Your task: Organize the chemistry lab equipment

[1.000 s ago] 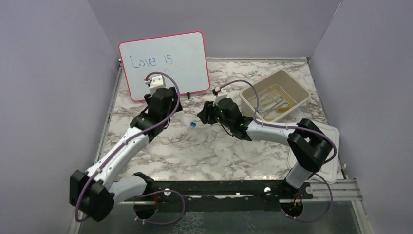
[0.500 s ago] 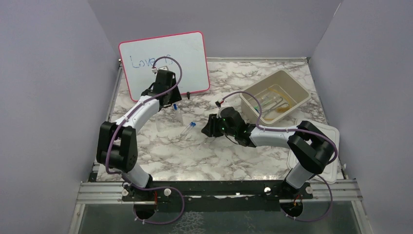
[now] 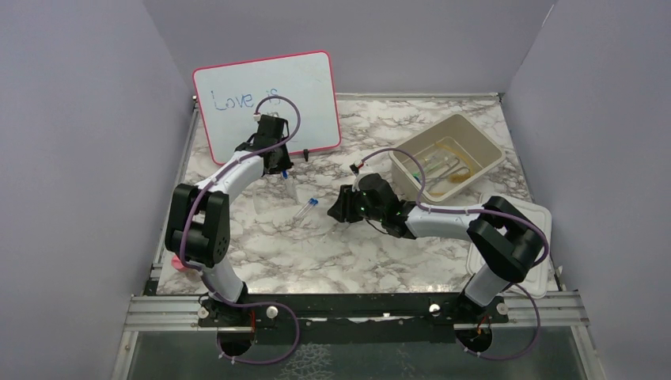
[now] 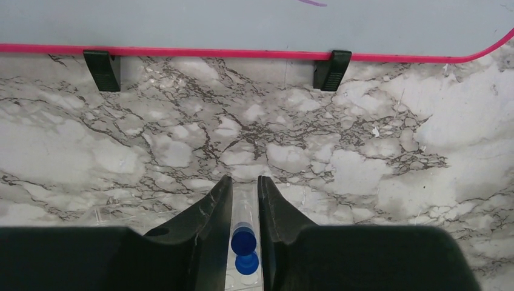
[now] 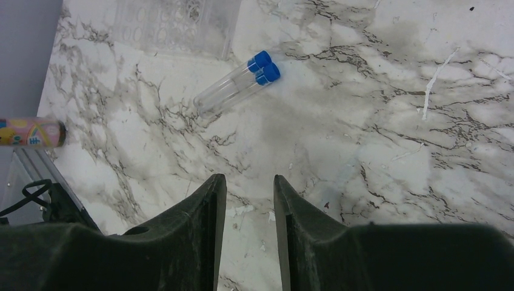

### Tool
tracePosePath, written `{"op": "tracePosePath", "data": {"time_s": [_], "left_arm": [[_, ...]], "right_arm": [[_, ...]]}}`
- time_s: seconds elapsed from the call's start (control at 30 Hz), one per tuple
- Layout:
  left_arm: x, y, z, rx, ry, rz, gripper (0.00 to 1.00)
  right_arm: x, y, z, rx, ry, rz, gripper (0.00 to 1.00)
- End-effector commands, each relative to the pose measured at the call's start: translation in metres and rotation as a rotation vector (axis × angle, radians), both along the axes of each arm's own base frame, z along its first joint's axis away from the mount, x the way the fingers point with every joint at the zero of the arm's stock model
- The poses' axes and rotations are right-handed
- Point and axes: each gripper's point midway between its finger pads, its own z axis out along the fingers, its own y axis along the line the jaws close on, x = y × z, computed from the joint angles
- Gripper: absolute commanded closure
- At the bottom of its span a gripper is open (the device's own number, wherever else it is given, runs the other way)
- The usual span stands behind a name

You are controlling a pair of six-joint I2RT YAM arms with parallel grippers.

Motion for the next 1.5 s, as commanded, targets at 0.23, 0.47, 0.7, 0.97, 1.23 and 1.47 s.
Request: {"op": "tracePosePath", "data": {"time_s": [0.23, 0.47, 0.7, 0.97, 1.23, 1.47], "left_arm": [[-0.019, -0.011, 0.010, -0.072, 0.006, -0.062, 0.81], [-0.021, -0.014, 0.017, -0.094, -0.005, -0.067, 0.82], [-0.027, -0.019, 0.013, -0.121, 0.018, -0.085, 0.77], [-0.032, -0.022, 0.014, -0.133, 0.022, -0.101, 0.64], [-0.033, -0.020, 0.022, -0.134, 0.006, -0.093, 0.58], [-0.039, -0.019, 0.030, -0.133, -0.010, -0.097, 0.40]], "right_arm": [[-0.002, 0.006, 0.009, 0.018, 0.001, 0.015, 0.62], [0.001, 0.006, 0.006, 0.005, 0.011, 0.008, 0.63], [0.003, 0.006, 0.005, -0.005, 0.004, -0.003, 0.63], [0.005, 0.006, 0.006, -0.008, -0.004, -0.004, 0.63], [0.006, 0.006, 0.007, -0.009, -0.010, -0.007, 0.63], [0.006, 0.006, 0.005, -0.013, -0.006, -0.006, 0.63]]}}
